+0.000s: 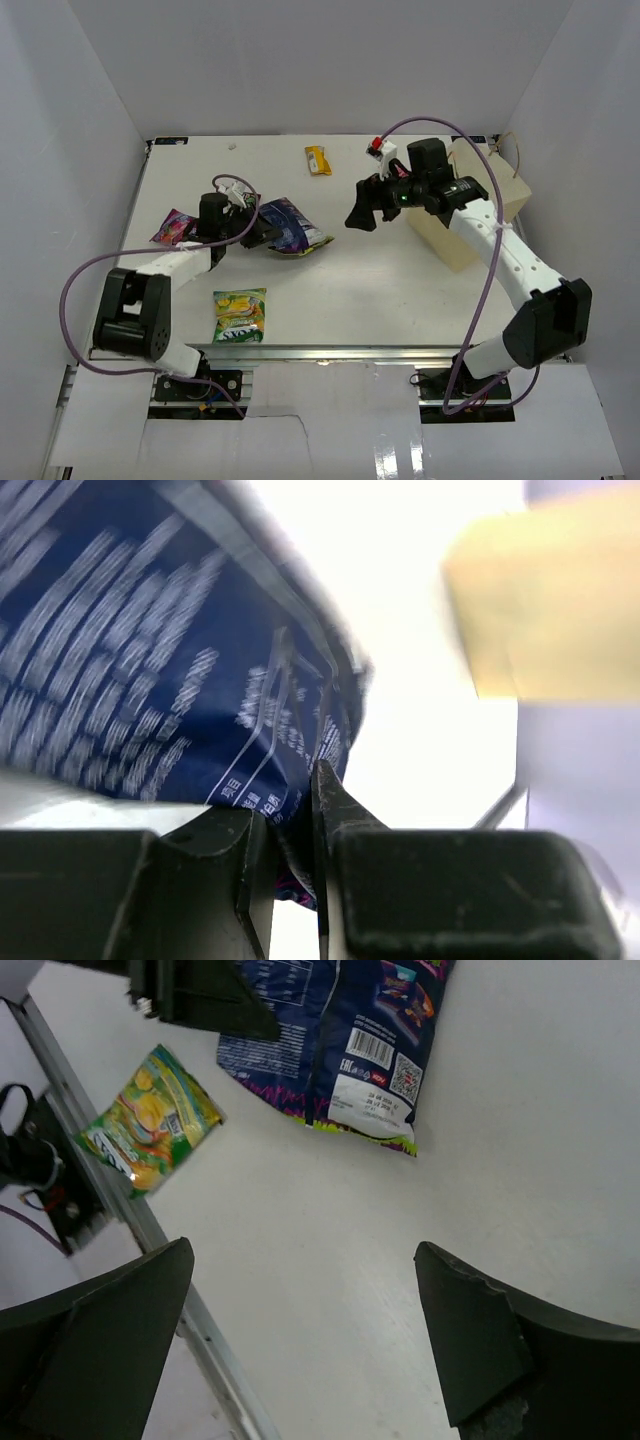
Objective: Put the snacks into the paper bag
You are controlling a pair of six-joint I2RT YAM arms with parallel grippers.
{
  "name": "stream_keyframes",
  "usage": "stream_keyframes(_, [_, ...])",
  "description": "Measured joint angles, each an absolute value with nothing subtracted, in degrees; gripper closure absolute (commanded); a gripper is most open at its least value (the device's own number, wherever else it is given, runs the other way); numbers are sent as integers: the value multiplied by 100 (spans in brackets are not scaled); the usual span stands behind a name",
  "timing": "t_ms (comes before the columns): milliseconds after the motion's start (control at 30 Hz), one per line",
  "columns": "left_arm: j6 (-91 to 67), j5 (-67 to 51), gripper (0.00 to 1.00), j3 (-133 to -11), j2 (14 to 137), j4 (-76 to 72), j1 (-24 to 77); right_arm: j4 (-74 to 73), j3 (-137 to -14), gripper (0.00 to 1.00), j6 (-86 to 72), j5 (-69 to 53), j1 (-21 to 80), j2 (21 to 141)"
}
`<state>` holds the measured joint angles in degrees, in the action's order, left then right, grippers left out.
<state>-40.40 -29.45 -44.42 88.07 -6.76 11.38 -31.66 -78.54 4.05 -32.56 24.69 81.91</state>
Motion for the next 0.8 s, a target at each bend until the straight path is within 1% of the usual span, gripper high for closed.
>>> stream_keyframes(67, [-3677, -3247, 97, -4248, 8278, -707, 1138, -2921, -7830, 7, -169, -3205, 2589, 8517])
stream_keyframes(200, [-3299, -3883, 99, -3822, 7389, -775, 1149, -2449, -7832, 8, -1066, -3234, 2897, 9216])
stream_keyframes(367, [-3319, -4239, 100, -3411, 6788, -679, 1173, -2102, -7902, 10, -1564, -3544, 3208, 9990])
stream_keyframes(500, [-3640, -4051, 100, -3509, 6692, -292, 1179, -2412, -8307, 10, -187, -4440, 3282, 10230])
stream_keyframes(600, [-4025, -3870, 100, -3837, 6805, 95, 1179, -2510, -8324, 10, 1094, -4751, 3354, 9789])
stream_keyframes(700, [-4491, -3782, 100, -4185, 7000, 246, 1177, -2222, -7714, 10, 2084, -4416, 3605, 8840])
stream_keyframes(800, [-4908, -3760, 100, -4453, 7140, 434, 1173, -1557, -6825, 10, 2613, -3583, 4355, 7885])
